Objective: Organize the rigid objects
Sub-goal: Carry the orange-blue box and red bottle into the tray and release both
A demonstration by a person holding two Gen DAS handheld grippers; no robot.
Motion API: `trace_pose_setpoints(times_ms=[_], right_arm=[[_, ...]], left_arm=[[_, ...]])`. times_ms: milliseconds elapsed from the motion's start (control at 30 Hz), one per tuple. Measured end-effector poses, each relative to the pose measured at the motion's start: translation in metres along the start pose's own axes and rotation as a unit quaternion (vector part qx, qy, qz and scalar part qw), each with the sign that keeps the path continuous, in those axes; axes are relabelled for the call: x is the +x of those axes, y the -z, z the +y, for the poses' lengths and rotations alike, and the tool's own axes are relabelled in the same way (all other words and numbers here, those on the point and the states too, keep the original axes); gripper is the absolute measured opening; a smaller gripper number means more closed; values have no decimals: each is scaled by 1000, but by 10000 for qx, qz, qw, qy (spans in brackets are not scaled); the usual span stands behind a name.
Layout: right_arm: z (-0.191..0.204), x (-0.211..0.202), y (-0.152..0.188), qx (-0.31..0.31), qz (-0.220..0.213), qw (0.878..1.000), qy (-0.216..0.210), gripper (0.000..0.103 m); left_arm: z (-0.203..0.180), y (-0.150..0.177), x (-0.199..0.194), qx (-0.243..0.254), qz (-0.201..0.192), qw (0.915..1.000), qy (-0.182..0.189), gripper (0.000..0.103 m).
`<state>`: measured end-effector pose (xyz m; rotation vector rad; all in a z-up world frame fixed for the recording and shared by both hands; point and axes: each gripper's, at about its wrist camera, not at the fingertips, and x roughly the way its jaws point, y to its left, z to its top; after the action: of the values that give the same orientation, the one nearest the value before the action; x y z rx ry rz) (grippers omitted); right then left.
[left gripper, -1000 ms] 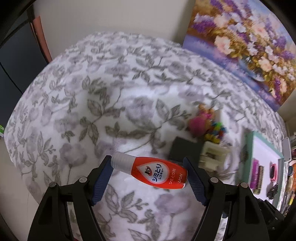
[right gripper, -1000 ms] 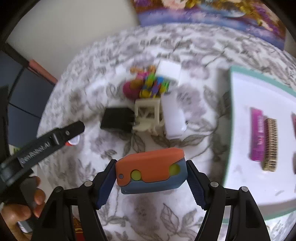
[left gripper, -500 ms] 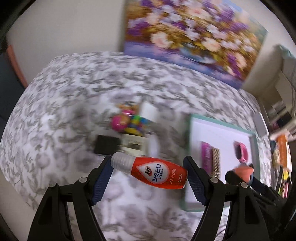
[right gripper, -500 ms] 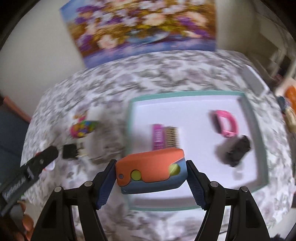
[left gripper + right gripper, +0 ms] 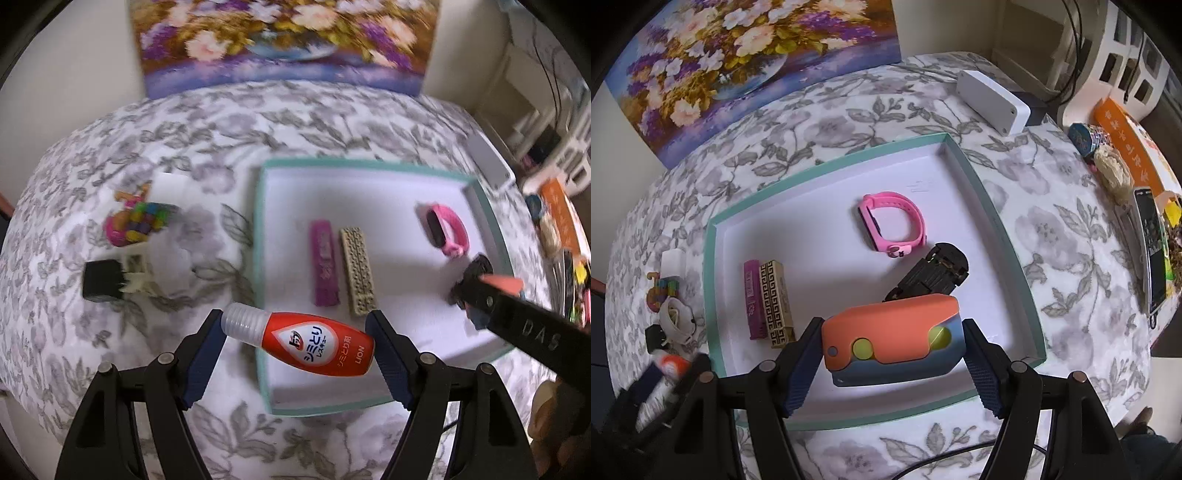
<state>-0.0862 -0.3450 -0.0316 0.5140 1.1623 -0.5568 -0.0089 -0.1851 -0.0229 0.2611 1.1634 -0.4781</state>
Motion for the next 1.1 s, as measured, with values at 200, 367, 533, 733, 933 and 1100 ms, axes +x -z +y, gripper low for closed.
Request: trace_pose_setpoints(times_ms=[200,367,533,733,933,1100], right_arm=[[2,9,-3,-46,189,9998,-31,75],[10,23,2,-216,432,9988,39,75],[11,37,6,-272,645,9975,90,76],[13,48,9,-311,798,9963,103,76],[13,57,12,-316,897,9954,116,76],[14,65,17,-318,984,9946,125,76]], left_arm=[[-13,6,10,284,57,9994,-212,78],[-22,10,23,483,161,9981,-340,78],[-28,13,35,612,290,9968,-421,78],[-37,15,40,853,279,9943,-578,78],[-38,16,46,866,350,9939,-584,78],[-39,18,49,885,390,9936,-578,79]])
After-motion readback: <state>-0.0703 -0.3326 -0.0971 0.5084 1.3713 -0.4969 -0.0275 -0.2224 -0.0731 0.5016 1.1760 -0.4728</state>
